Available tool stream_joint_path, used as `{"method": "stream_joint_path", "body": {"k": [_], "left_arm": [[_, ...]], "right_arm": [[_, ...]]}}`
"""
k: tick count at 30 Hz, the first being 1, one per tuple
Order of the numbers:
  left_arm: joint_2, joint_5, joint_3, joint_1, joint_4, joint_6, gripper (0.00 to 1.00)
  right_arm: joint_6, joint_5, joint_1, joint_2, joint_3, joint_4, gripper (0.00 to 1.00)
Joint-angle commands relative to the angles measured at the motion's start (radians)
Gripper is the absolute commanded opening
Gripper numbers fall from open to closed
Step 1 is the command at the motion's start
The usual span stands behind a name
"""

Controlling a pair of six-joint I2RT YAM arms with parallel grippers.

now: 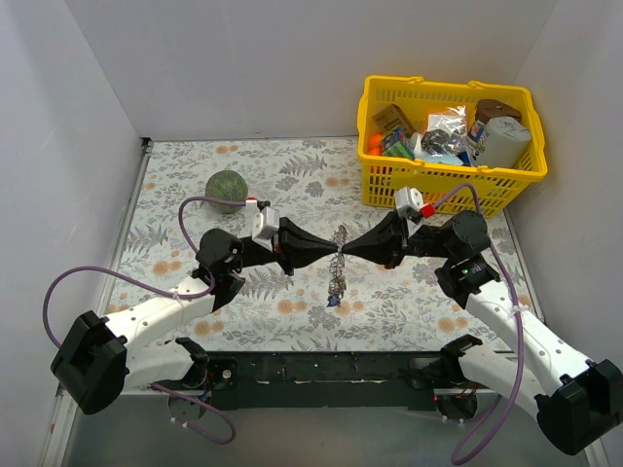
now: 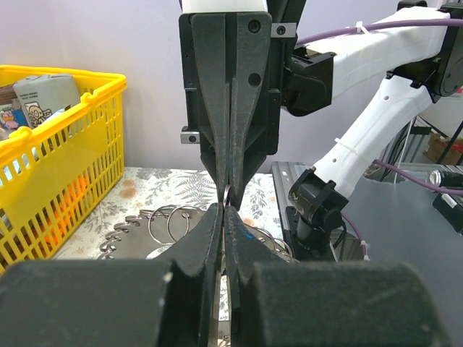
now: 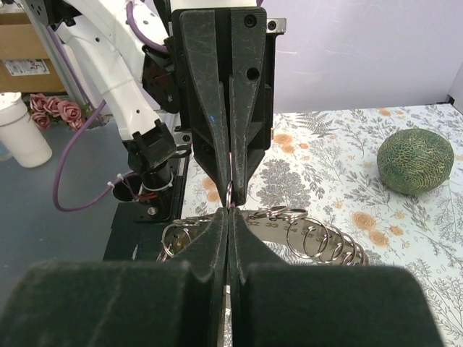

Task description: Put the keys on the keyring

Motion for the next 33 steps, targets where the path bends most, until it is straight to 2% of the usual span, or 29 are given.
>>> {"method": "stream_joint_path", "body": {"k": [1,4,5,6,10,11,14,17,20,24,28,33], "left_arm": [[-0.009,0.024,0.063,0.003,-0.02,0.011,0.0],[-0.011,0.053,0.094,0.003,-0.132,0.06,0.0],[-0.011,0.065,0.117,0.003,-0.167,0.077,0.0],[-0.012,0.067,0.129,0.001,-0.247,0.114,0.0],[-0.029,0.053,0.186,0.003,-0.441,0.209,0.22],[-0.037,0.044,0.198,0.001,-0.471,0.226,0.33],[-0.051,0.029,0.217,0.003,-0.565,0.287,0.44],[-0.051,0.021,0.261,0.001,-0.672,0.353,0.47],[-0.023,0.033,0.321,0.003,-0.8,0.416,0.48],[0.031,0.073,0.391,0.003,-0.97,0.477,0.45],[0.08,0.108,0.433,0.001,-1.047,0.514,0.34],[0.113,0.133,0.451,0.001,-1.07,0.522,0.26]], "right_arm": [[-0.039,-0.007,0.009,0.007,0.034,-0.03,0.01],[-0.121,0.008,0.009,0.004,0.067,-0.149,0.01],[-0.183,0.02,0.009,0.005,0.098,-0.239,0.01],[-0.213,0.023,0.009,0.007,0.112,-0.284,0.01],[-0.351,-0.003,0.009,0.051,0.188,-0.474,0.01],[-0.383,-0.015,0.009,0.064,0.208,-0.558,0.01],[-0.487,-0.043,0.009,0.111,0.284,-0.71,0.01],[-0.596,-0.053,0.009,0.156,0.359,-0.847,0.01],[-0.661,-0.053,0.009,0.185,0.406,-0.931,0.01],[-0.676,-0.064,0.009,0.194,0.413,-0.942,0.01],[-0.685,-0.056,0.01,0.202,0.414,-0.955,0.01],[-0.685,-0.052,0.009,0.202,0.411,-0.955,0.01]]}}
